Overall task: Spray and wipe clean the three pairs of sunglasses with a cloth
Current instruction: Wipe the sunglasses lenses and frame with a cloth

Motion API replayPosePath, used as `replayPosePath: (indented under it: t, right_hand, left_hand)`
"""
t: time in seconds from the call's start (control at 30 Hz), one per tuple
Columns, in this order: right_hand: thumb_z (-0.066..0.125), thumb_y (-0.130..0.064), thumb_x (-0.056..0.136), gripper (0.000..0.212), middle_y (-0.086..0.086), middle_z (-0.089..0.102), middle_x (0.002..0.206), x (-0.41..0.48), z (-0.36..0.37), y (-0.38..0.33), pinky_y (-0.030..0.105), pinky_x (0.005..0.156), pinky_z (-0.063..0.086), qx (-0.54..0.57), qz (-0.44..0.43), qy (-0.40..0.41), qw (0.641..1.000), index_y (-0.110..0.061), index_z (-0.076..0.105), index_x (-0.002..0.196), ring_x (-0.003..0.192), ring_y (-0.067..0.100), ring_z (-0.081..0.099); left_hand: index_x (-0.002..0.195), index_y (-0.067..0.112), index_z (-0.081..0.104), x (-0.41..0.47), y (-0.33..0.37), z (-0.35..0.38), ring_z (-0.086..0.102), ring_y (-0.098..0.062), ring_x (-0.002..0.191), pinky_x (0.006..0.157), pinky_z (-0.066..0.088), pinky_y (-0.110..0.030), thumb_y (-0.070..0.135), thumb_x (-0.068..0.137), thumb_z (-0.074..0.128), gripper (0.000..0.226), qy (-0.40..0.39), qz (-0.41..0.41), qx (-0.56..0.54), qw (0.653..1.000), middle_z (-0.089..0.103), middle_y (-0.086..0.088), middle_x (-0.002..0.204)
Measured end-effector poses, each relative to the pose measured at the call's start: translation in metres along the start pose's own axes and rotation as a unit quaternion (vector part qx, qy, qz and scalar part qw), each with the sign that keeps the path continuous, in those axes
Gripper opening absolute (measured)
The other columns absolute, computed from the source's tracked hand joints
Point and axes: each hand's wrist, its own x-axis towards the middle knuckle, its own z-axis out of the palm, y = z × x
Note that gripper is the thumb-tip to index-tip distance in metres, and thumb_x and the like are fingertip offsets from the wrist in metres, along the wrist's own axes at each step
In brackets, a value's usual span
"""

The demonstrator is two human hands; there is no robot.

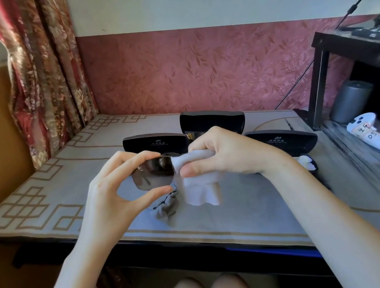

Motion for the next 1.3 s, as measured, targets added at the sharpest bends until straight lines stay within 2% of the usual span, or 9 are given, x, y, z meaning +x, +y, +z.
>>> replayPosePath:
  t: [0.13,0.27,0.33,0.47,0.67,0.83,1.1,1.2,1.3]
  right_hand:
    - [0.059,-0.031,0.096,0.046,0.016,0.040,0.064,0.001,0.002,0.008,0.019,0.059,0.032,0.031,-0.015,0.000,0.999,0.012,0.061,0.079,0.061,0.017,0.037]
    - [0.048,-0.025,0.101,0.029,-0.001,0.064,0.081,-0.003,0.001,0.013,0.018,0.077,0.040,0.054,-0.015,-0.007,0.998,-0.018,0.068,0.081,0.077,0.008,0.058]
    - [0.050,-0.023,0.100,0.024,0.012,0.065,0.080,-0.005,-0.001,0.016,0.020,0.072,0.039,0.052,-0.020,-0.021,0.998,-0.020,0.066,0.082,0.075,0.022,0.058]
    - [0.063,-0.009,0.093,0.010,-0.003,0.064,0.076,-0.010,-0.004,0.018,0.015,0.066,0.044,0.059,-0.004,-0.052,0.997,0.000,0.064,0.088,0.067,0.004,0.058]
    - [0.079,-0.018,0.079,0.032,-0.014,0.040,0.050,-0.009,0.001,0.010,0.013,0.047,0.026,0.035,-0.006,-0.009,0.999,-0.013,0.055,0.058,0.047,0.001,0.034]
    - [0.066,-0.028,0.090,0.046,0.005,0.029,0.057,-0.007,0.007,0.003,0.024,0.051,0.020,0.053,-0.028,0.031,0.998,0.005,0.048,0.062,0.055,0.017,0.027]
    - [0.052,-0.034,0.098,0.048,0.008,0.037,0.068,-0.006,0.007,0.010,0.030,0.061,0.026,0.036,-0.030,0.065,0.997,0.001,0.051,0.066,0.063,0.018,0.034]
    - [0.058,-0.022,0.096,0.034,-0.001,0.048,0.064,-0.008,0.002,0.015,0.018,0.058,0.032,0.060,-0.033,0.062,0.996,0.006,0.063,0.077,0.059,0.006,0.042]
    - [0.064,-0.013,0.091,0.015,-0.016,0.059,0.061,-0.012,-0.001,0.019,0.008,0.061,0.038,0.102,-0.028,0.049,0.993,-0.012,0.066,0.076,0.060,-0.003,0.053]
  left_hand:
    - [0.116,0.020,0.066,0.000,0.001,0.001,0.054,0.001,0.090,0.086,0.036,-0.006,0.041,0.065,0.084,0.058,-0.001,-0.011,-0.004,1.000,0.056,0.012,0.094]
    - [0.115,0.020,0.066,-0.001,0.003,0.001,0.054,0.002,0.091,0.085,0.037,-0.005,0.038,0.065,0.083,0.056,-0.003,-0.015,-0.008,1.000,0.056,0.014,0.095]
    - [0.115,0.019,0.066,-0.001,0.003,0.000,0.054,0.001,0.091,0.085,0.036,-0.005,0.041,0.066,0.083,0.056,-0.003,-0.015,-0.006,1.000,0.057,0.014,0.096]
    - [0.115,0.023,0.065,-0.002,0.003,-0.002,0.055,0.000,0.093,0.086,0.036,-0.005,0.048,0.066,0.077,0.056,-0.008,-0.016,0.000,1.000,0.059,0.014,0.098]
    - [0.114,0.021,0.066,-0.003,0.009,0.000,0.055,0.003,0.093,0.088,0.037,-0.005,0.042,0.065,0.078,0.054,-0.011,-0.006,-0.009,1.000,0.059,0.016,0.098]
    - [0.115,0.029,0.062,-0.002,0.010,-0.001,0.057,0.002,0.091,0.086,0.037,-0.006,0.050,0.068,0.072,0.052,-0.004,-0.008,-0.024,1.000,0.057,0.027,0.096]
    - [0.114,0.023,0.066,-0.002,0.008,-0.001,0.056,0.003,0.092,0.085,0.036,-0.004,0.046,0.065,0.082,0.056,0.004,-0.026,-0.010,1.000,0.058,0.025,0.096]
    - [0.113,0.026,0.065,-0.003,0.009,-0.001,0.055,0.005,0.093,0.082,0.035,-0.002,0.044,0.064,0.081,0.054,0.004,-0.026,-0.002,1.000,0.058,0.024,0.098]
    - [0.113,0.023,0.066,-0.003,0.010,-0.001,0.054,0.007,0.094,0.082,0.035,-0.002,0.041,0.063,0.081,0.054,0.006,-0.026,0.001,1.000,0.058,0.025,0.096]
